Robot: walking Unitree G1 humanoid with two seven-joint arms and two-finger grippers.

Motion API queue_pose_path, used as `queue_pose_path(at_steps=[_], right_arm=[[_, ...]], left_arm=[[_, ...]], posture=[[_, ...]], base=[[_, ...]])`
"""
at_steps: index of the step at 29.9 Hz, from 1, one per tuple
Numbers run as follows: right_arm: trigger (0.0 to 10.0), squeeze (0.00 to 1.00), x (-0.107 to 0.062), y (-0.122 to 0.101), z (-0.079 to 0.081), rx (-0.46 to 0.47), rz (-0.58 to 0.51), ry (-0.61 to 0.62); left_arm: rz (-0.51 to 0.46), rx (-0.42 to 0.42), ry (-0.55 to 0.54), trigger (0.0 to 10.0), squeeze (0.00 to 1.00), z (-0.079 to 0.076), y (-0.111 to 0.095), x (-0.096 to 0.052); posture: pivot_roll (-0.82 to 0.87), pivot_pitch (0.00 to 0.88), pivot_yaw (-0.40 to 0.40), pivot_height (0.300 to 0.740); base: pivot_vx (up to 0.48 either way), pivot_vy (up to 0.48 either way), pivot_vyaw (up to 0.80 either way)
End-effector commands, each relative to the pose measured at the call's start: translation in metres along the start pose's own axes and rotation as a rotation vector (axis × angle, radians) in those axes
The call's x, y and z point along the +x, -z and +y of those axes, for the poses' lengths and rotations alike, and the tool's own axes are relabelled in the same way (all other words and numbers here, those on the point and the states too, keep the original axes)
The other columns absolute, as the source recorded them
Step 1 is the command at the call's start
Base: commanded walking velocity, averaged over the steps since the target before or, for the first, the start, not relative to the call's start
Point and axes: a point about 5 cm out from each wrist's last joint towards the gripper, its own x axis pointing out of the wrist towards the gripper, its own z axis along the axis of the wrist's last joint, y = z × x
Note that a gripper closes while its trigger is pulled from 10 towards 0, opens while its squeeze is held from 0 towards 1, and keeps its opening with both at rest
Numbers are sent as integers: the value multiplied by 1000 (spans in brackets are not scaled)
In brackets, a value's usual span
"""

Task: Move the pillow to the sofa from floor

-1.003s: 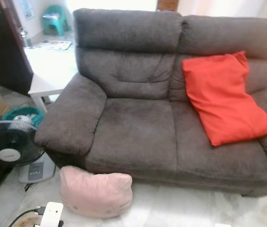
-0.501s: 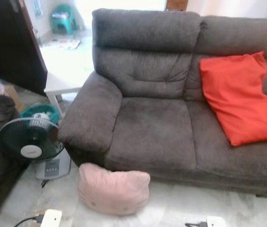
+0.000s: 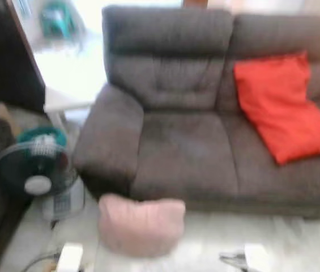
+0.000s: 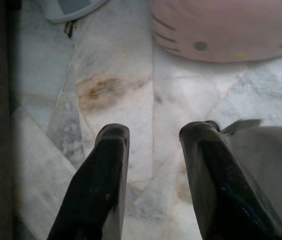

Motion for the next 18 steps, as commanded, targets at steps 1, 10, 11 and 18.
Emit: queue_pose_path(at_steps=[1, 10, 11, 18], right_arm=[[10000, 0, 0, -2, -2, 1, -15, -3], [10000, 0, 0, -11, 10, 5, -56, -31], [10000, 0, 0, -12, 15, 4, -65, -43], [10000, 0, -1, -10, 21, 0, -63, -64]], left_arm=[[27, 6, -11, 10000, 0, 3, 5, -1], [37, -13, -6, 10000, 0, -2, 7, -1], [35, -13, -7, 10000, 0, -2, 7, -1], [28, -15, 0, 10000, 0, -1, 10, -2]], posture=[[107, 58, -64, 740], [117, 57, -72, 740], [120, 59, -71, 740], [129, 64, -59, 740]], base=[[0, 0, 0], [0, 0, 0], [0, 0, 0], [0, 0, 0]])
